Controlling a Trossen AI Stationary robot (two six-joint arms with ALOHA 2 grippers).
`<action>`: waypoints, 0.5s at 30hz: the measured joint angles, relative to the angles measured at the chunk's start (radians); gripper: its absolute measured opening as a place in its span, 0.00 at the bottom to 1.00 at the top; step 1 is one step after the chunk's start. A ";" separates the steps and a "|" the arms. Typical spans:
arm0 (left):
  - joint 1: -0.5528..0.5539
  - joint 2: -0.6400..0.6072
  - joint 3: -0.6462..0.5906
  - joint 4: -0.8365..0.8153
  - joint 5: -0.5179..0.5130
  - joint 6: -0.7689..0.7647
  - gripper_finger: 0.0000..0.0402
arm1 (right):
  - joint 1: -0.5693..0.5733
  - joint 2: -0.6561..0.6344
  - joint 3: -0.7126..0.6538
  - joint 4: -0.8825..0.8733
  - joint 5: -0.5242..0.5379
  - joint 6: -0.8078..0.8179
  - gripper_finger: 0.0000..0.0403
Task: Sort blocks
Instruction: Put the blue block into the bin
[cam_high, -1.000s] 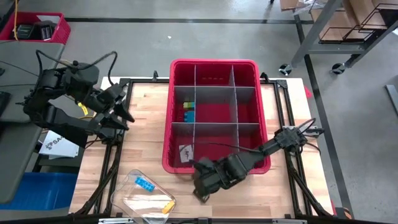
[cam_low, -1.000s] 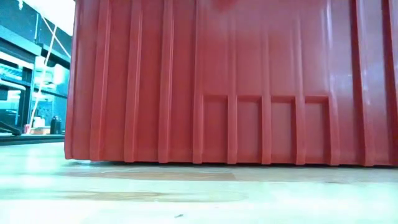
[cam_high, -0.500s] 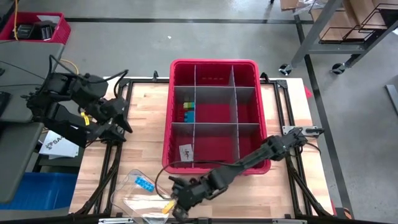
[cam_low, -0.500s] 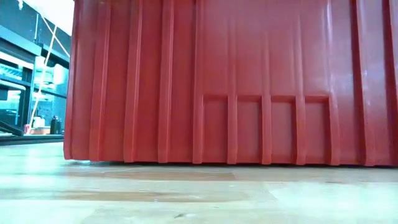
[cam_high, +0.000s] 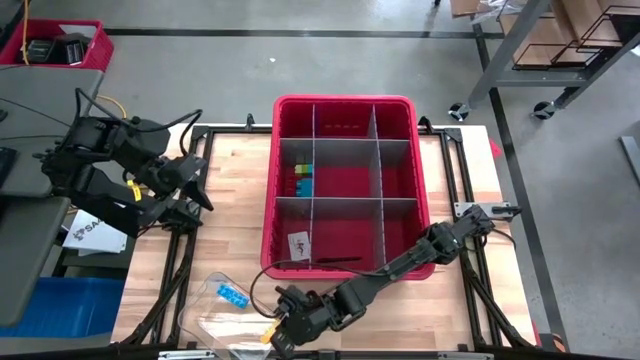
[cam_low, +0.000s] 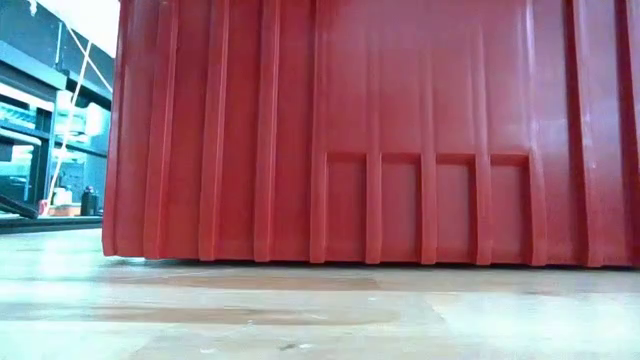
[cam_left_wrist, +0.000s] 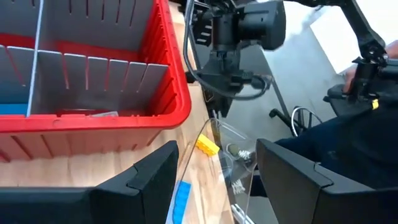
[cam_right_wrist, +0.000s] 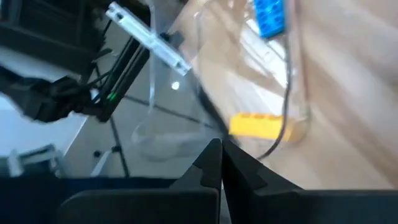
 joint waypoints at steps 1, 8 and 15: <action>0.000 0.001 0.000 0.000 -0.005 -0.005 0.53 | 0.000 0.004 -0.001 -0.001 0.012 0.000 0.00; 0.000 0.008 0.000 0.000 -0.036 -0.008 0.53 | -0.001 0.028 -0.001 -0.013 0.040 0.009 0.00; 0.000 0.012 0.000 0.001 -0.041 -0.008 0.53 | -0.001 0.027 -0.001 -0.094 0.059 0.010 0.00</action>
